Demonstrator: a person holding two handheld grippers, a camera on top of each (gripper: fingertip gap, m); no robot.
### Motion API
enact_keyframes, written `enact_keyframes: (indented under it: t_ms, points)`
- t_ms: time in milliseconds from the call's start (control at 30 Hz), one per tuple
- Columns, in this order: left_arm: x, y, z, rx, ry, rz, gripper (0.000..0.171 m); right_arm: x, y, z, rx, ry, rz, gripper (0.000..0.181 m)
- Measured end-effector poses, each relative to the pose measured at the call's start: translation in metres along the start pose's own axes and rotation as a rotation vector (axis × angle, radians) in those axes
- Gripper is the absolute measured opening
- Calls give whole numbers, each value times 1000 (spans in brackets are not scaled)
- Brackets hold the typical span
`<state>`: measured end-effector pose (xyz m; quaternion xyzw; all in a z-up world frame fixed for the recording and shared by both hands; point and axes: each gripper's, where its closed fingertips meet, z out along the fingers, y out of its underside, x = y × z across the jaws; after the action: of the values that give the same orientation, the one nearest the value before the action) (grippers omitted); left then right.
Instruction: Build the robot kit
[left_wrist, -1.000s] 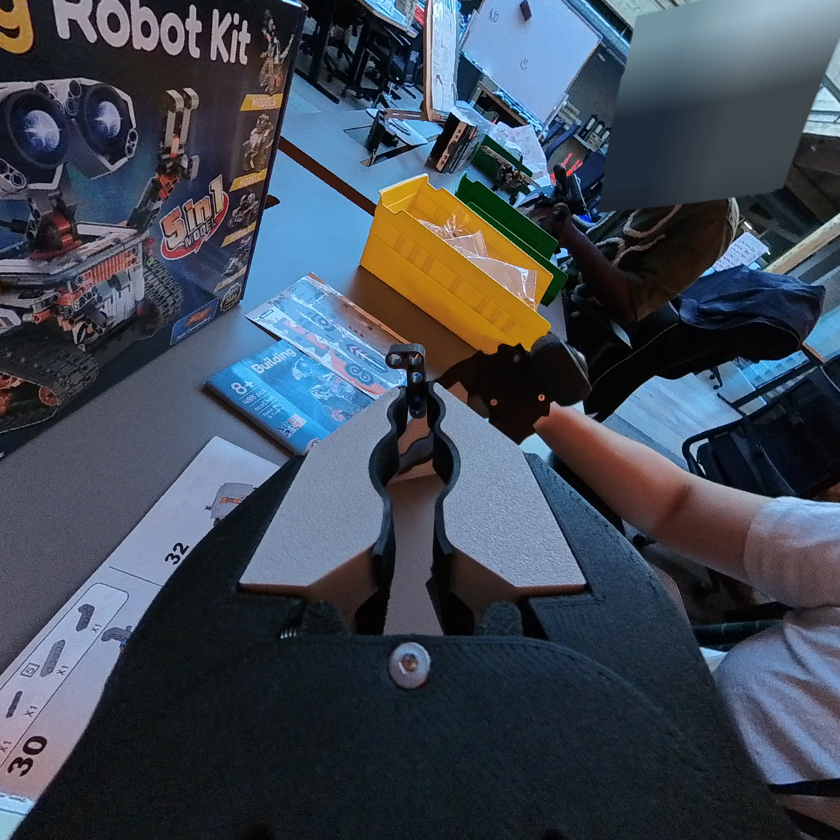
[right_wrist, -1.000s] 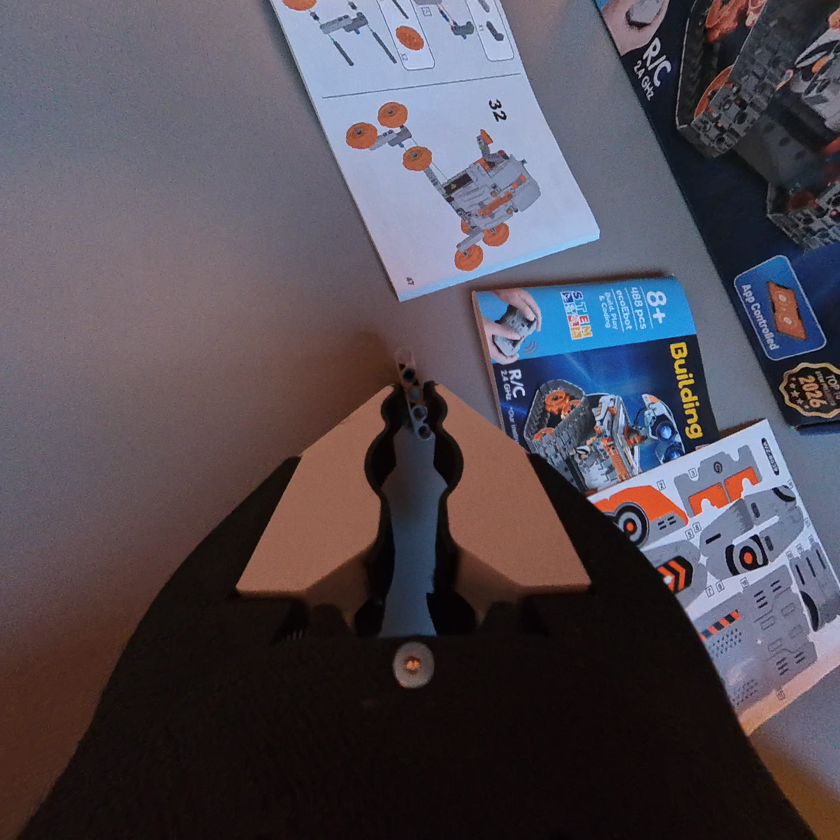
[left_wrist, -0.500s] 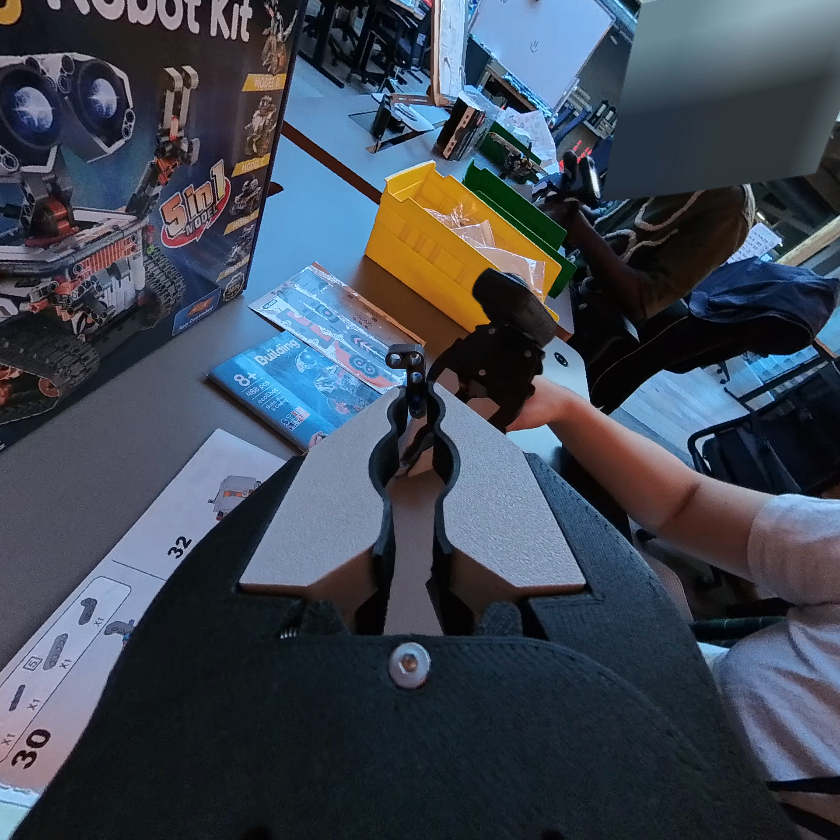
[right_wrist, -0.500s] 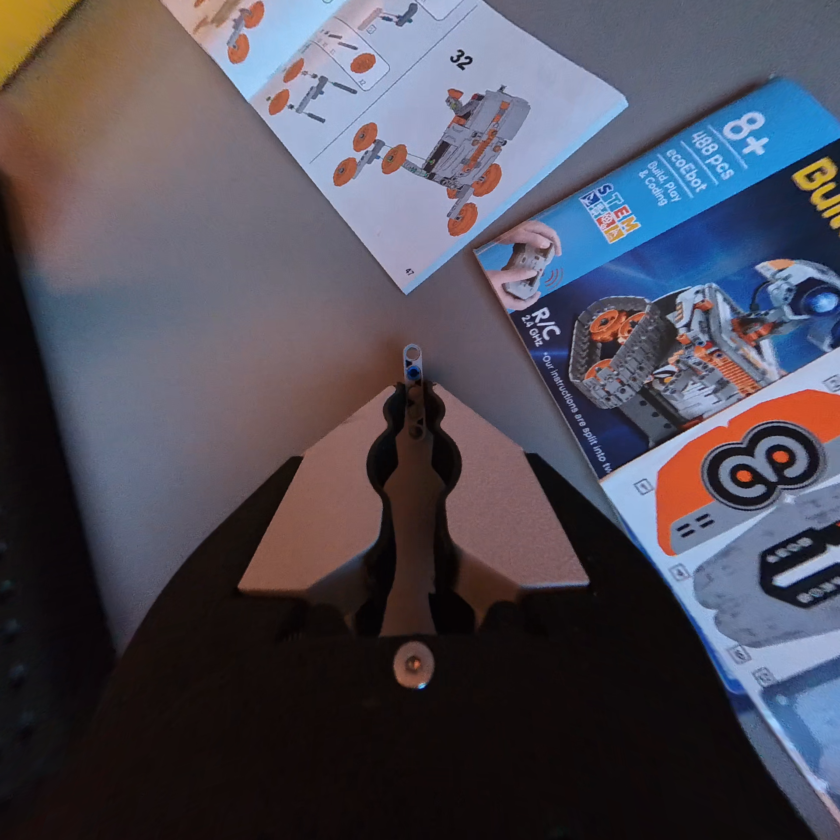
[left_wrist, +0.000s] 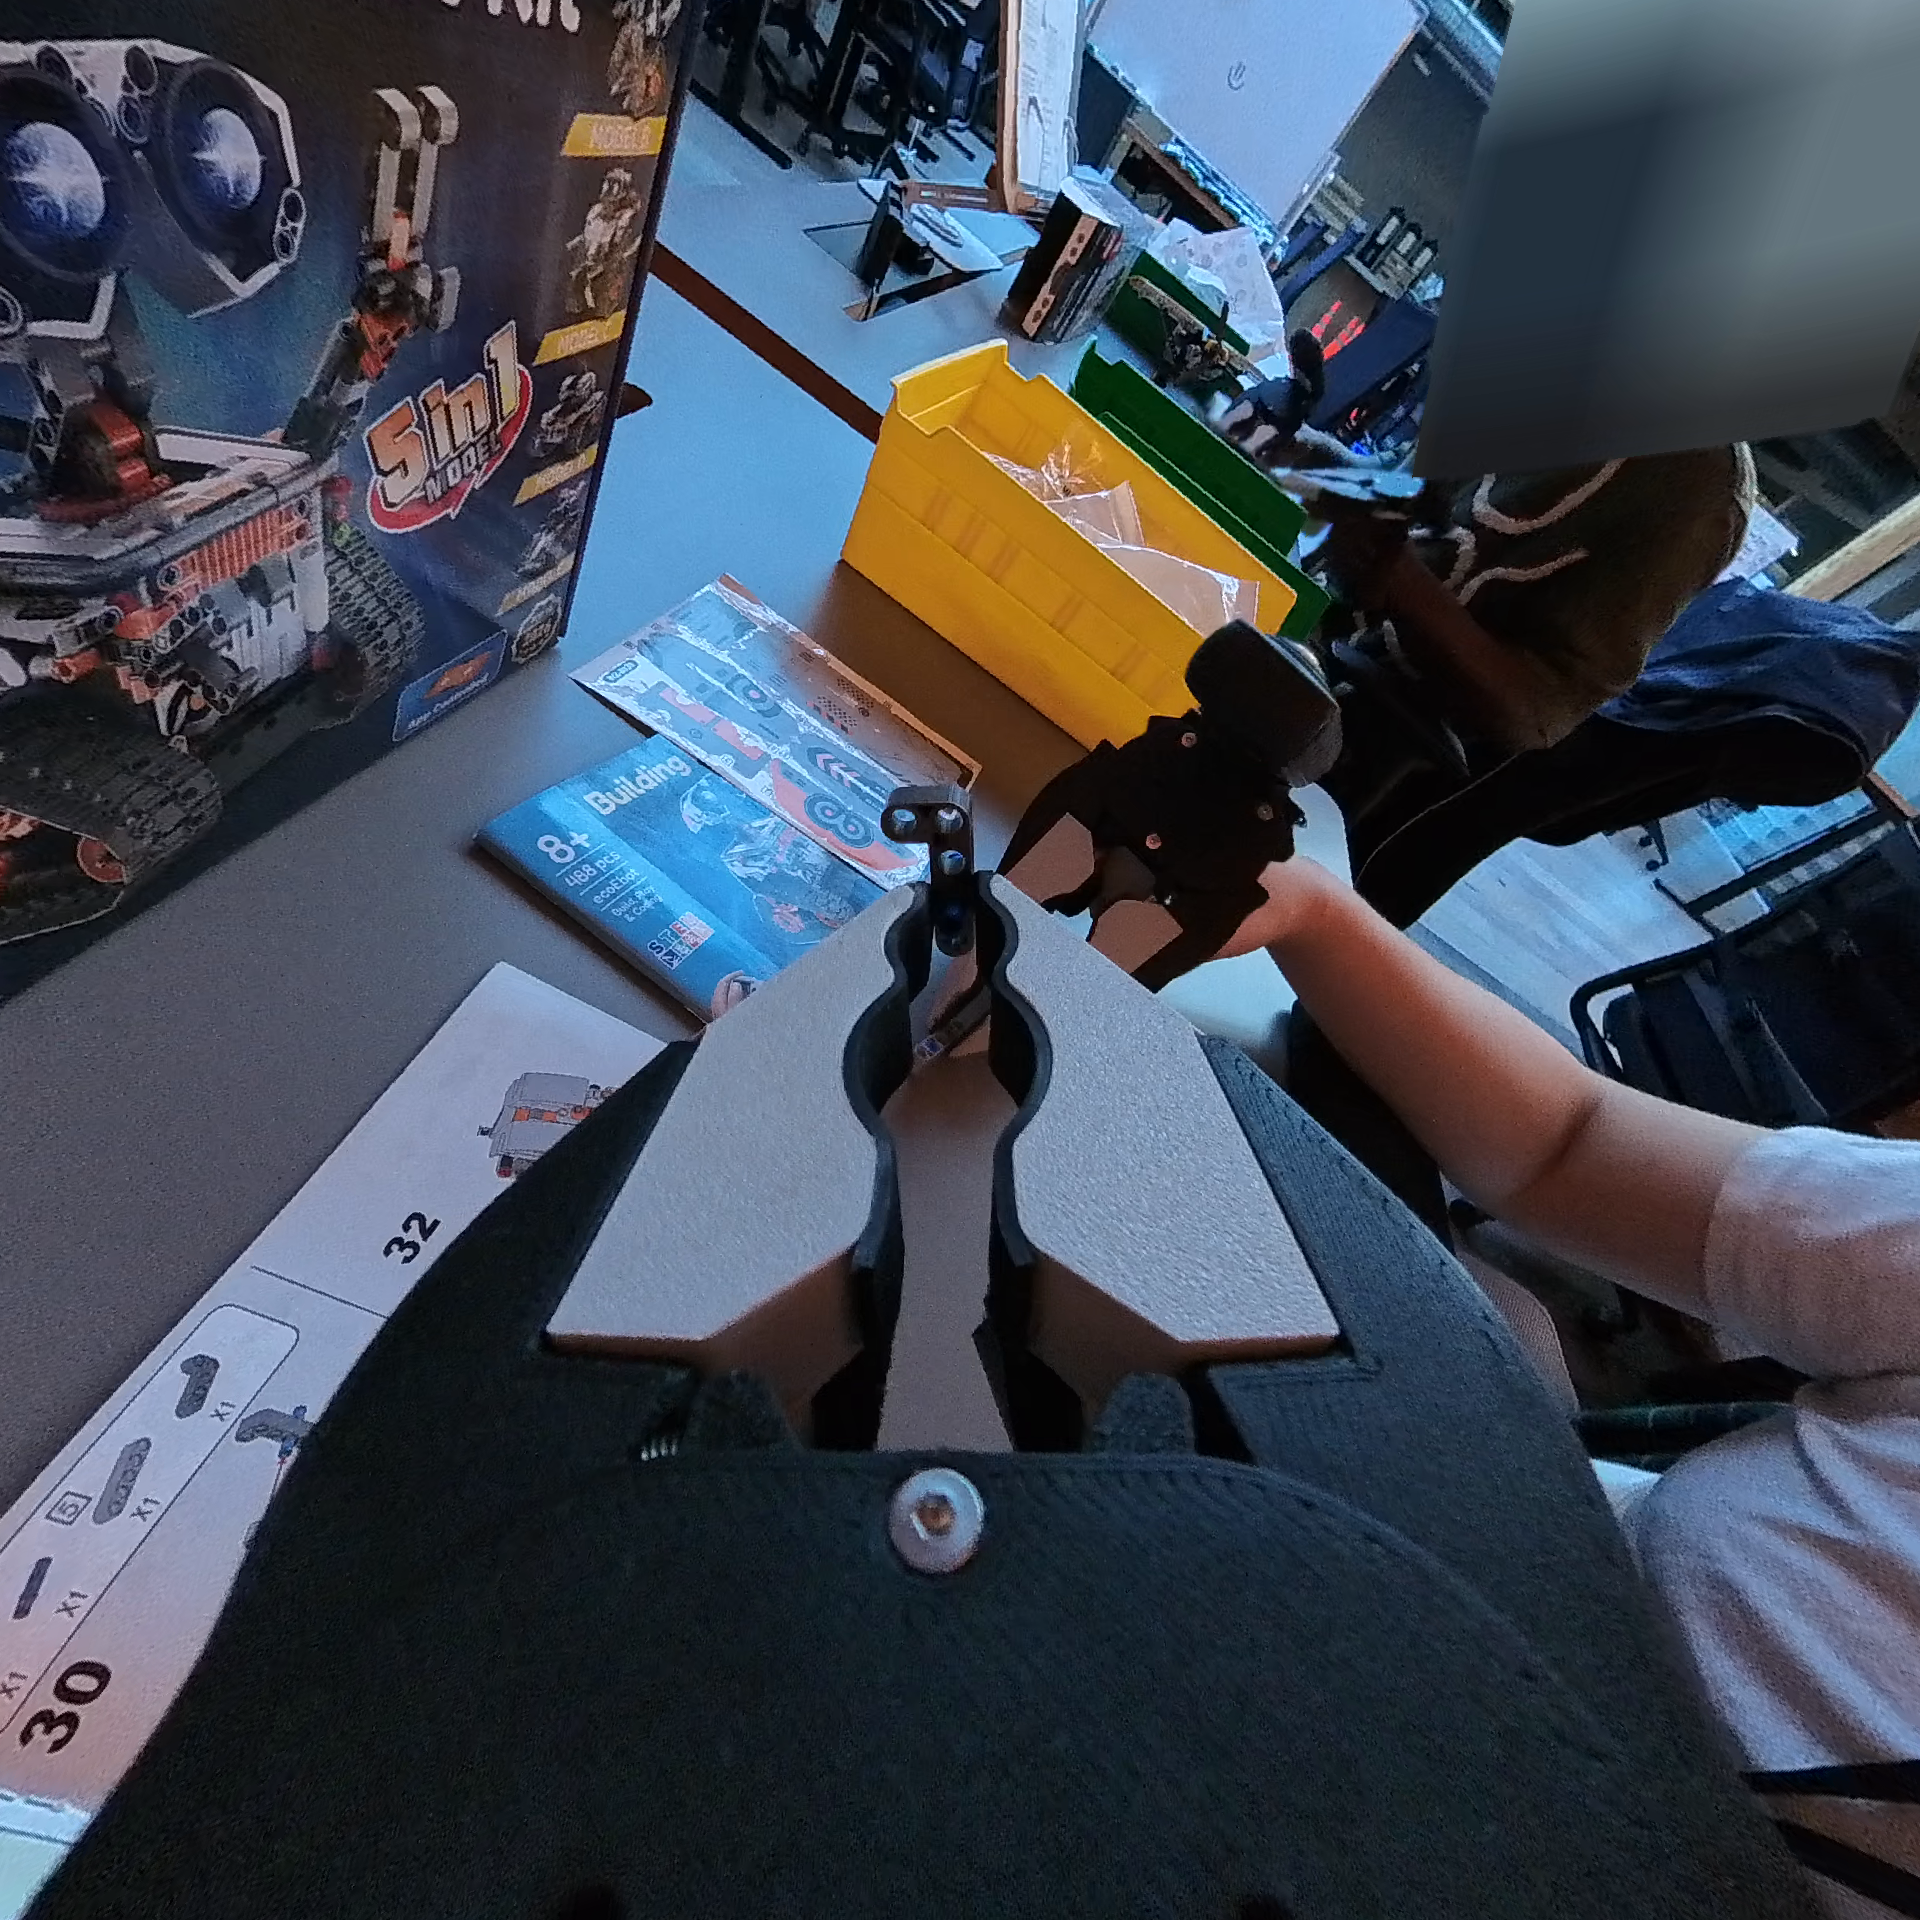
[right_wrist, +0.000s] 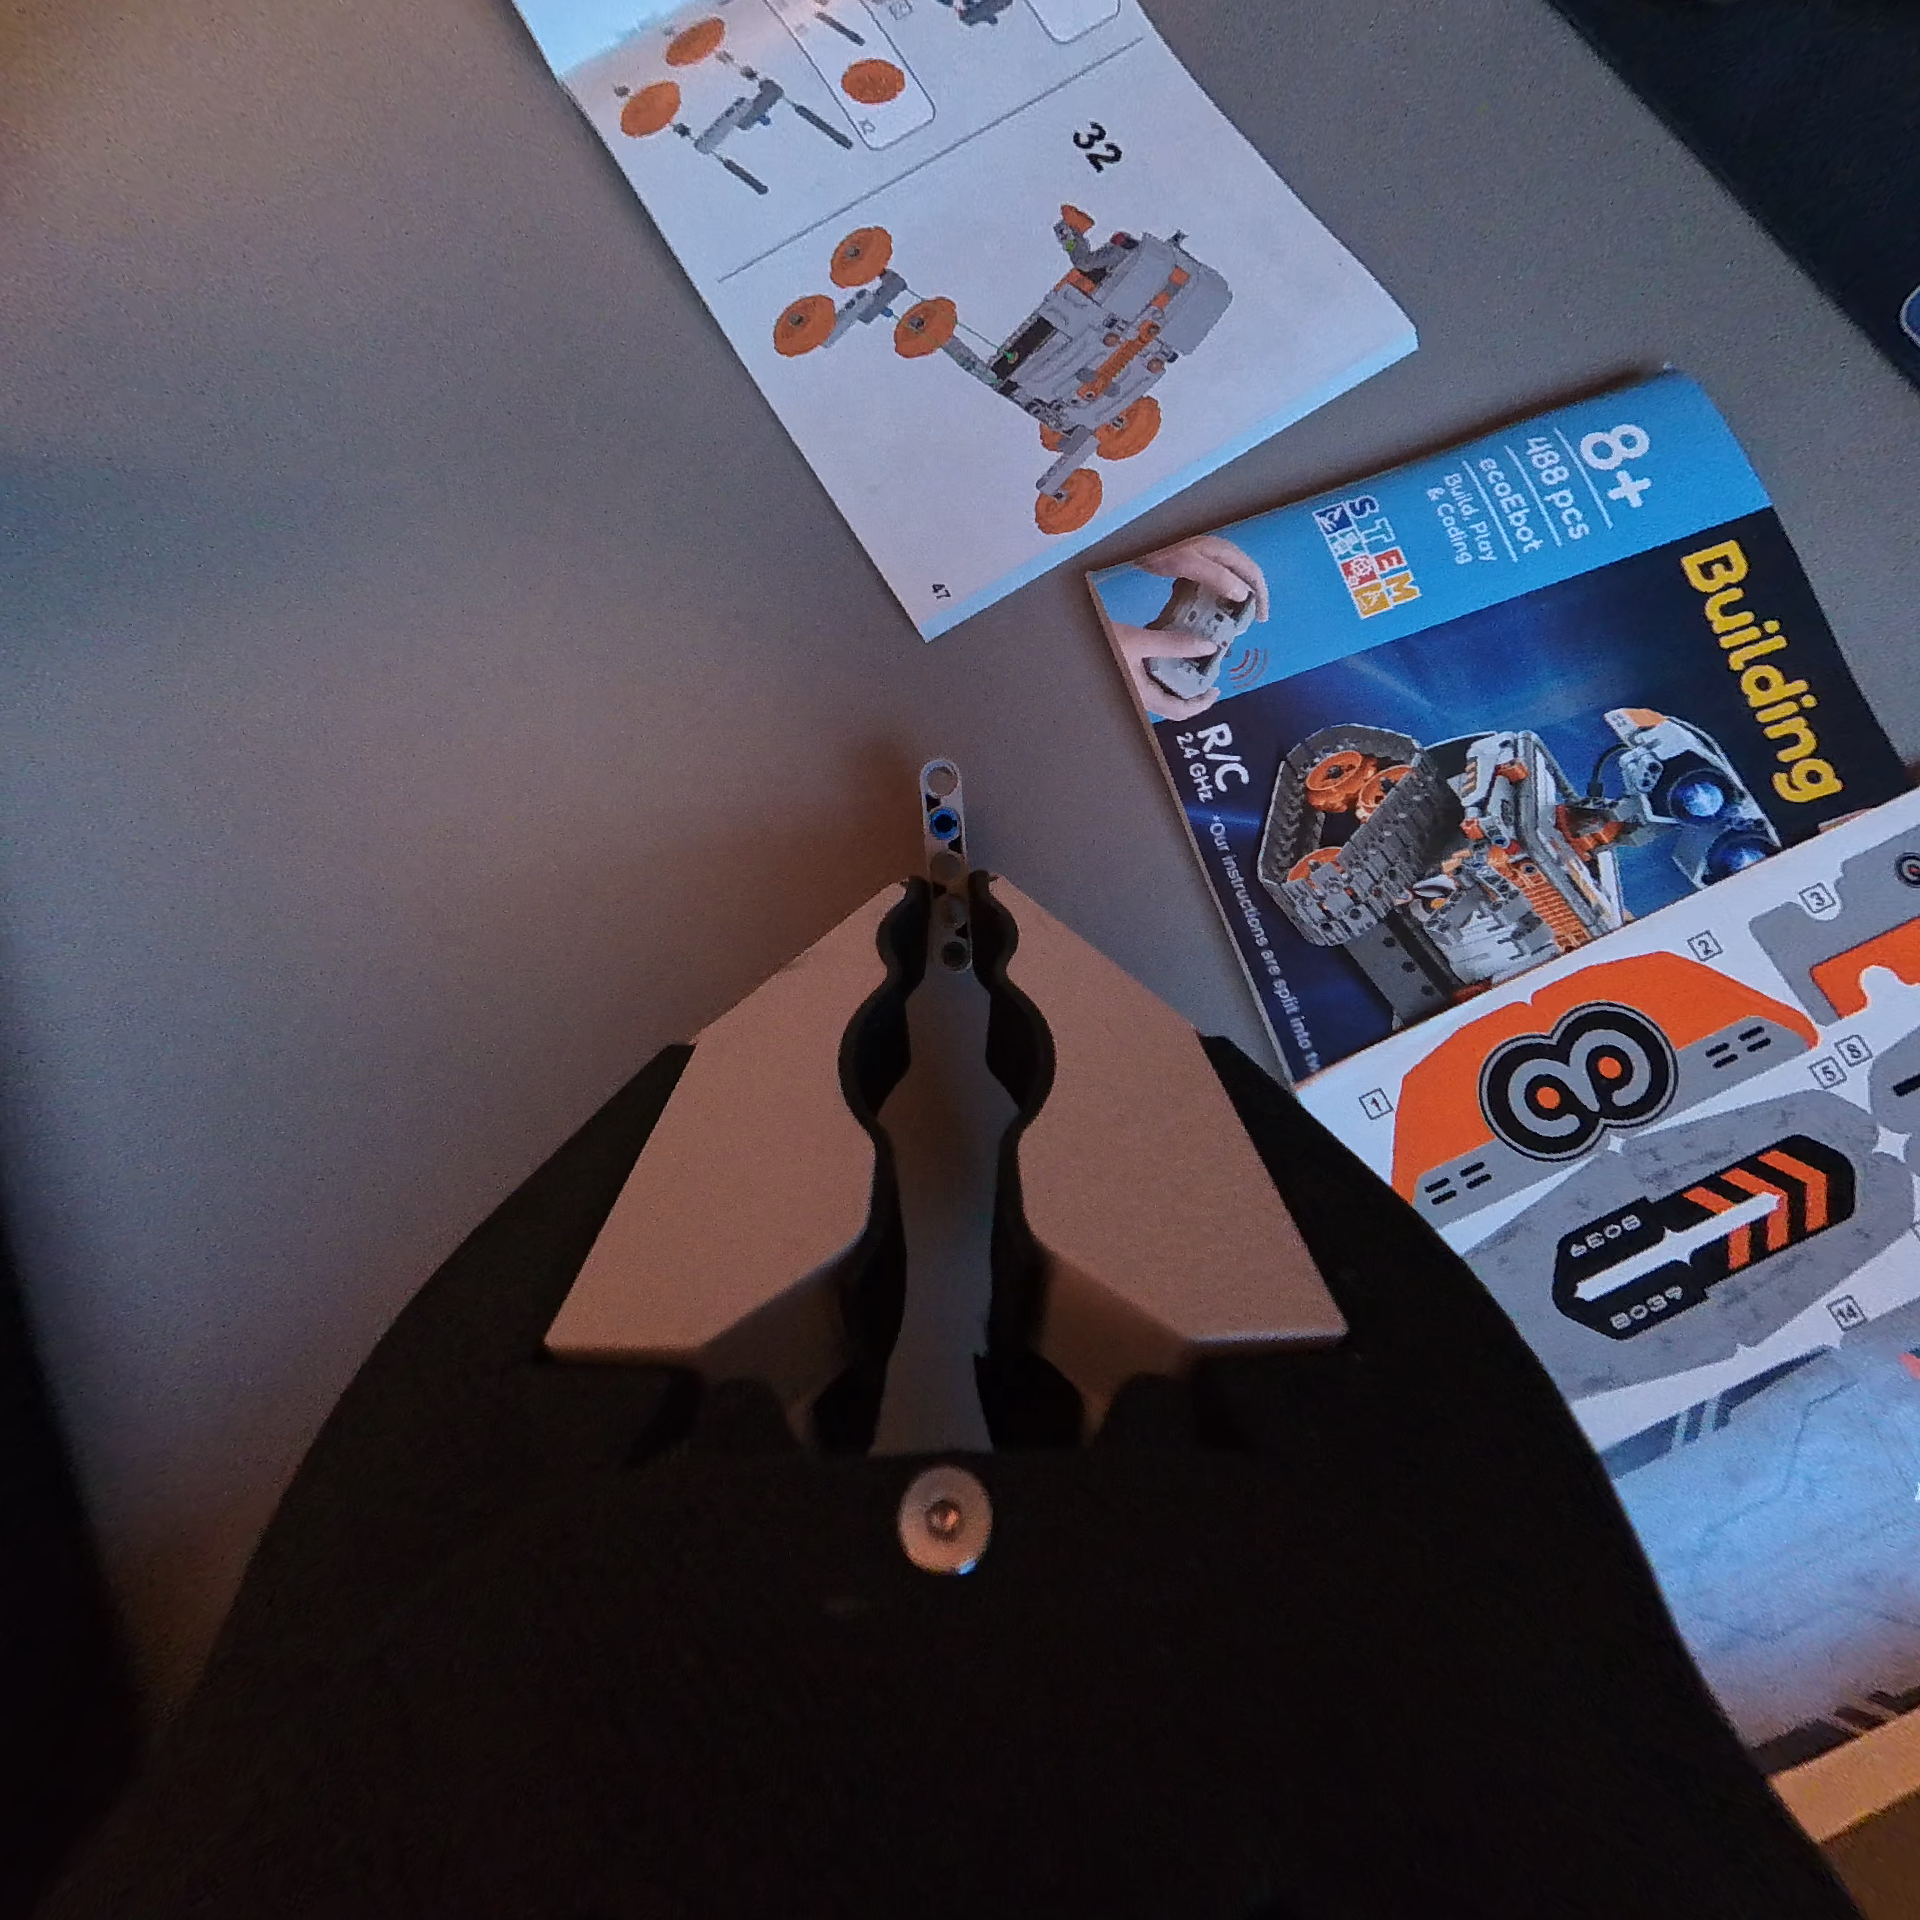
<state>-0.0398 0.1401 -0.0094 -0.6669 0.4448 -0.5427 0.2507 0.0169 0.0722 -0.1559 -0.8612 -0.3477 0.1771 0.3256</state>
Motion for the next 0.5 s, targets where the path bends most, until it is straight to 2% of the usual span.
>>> enact_keyframes:
  t_ms: [200, 233, 500]
  points:
    - [-2, 1, -1, 0, -3, -3, 4, -7, -2, 9, -33, -8, -3, 14]
    - [-3, 1, -2, 2, -4, -6, 4, -9, -4, 11, -36, -10, -17, 8]
    - [-7, 1, -4, 15, -2, -24, 4, -11, -13, 12, -38, 39, -47, 7]
